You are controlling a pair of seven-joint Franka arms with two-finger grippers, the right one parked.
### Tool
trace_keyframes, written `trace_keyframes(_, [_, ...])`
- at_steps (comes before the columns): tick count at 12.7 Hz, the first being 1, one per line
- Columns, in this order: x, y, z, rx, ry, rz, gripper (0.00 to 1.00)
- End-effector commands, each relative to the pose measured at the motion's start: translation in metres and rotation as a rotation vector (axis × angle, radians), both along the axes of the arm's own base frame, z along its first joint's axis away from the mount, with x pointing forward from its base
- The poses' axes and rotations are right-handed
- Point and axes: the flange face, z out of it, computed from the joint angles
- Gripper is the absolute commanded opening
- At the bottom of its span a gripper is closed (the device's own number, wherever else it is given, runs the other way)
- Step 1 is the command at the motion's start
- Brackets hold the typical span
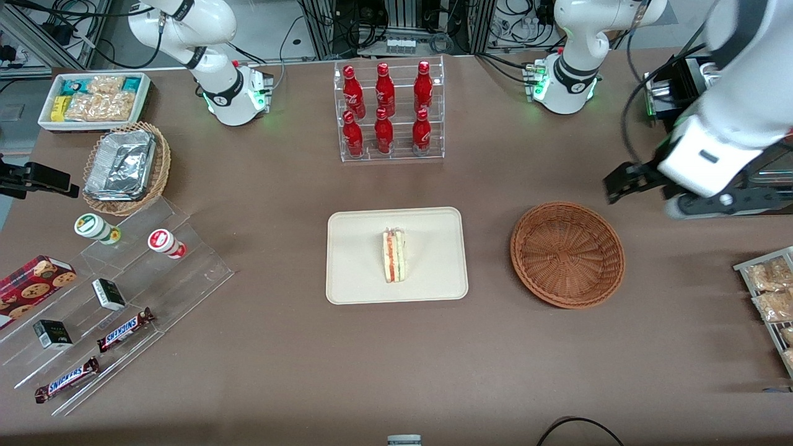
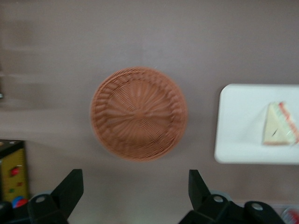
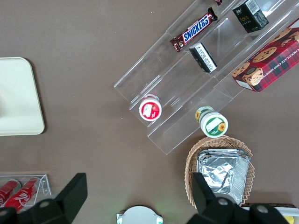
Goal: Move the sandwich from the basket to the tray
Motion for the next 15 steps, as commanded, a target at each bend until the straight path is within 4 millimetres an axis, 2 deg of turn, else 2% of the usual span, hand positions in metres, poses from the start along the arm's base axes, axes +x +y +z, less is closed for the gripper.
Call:
trace_keyframes(1, [-0.013,0.031,-0.001,-0.005,0.022,-0.043,1.00])
trace_keyframes(4, [-0.009,0.050,-0.006,-0.006,0.030,-0.050,1.00])
trace_keyframes(6, [-0.008,0.055,-0.003,-0.003,0.019,-0.038,1.00])
trace_keyframes(9, [0.006,0.061,0.003,-0.019,-0.011,-0.066,1.00])
trace_keyframes(15, [0.005,0.068,0.005,0.029,-0.016,-0.103,1.00])
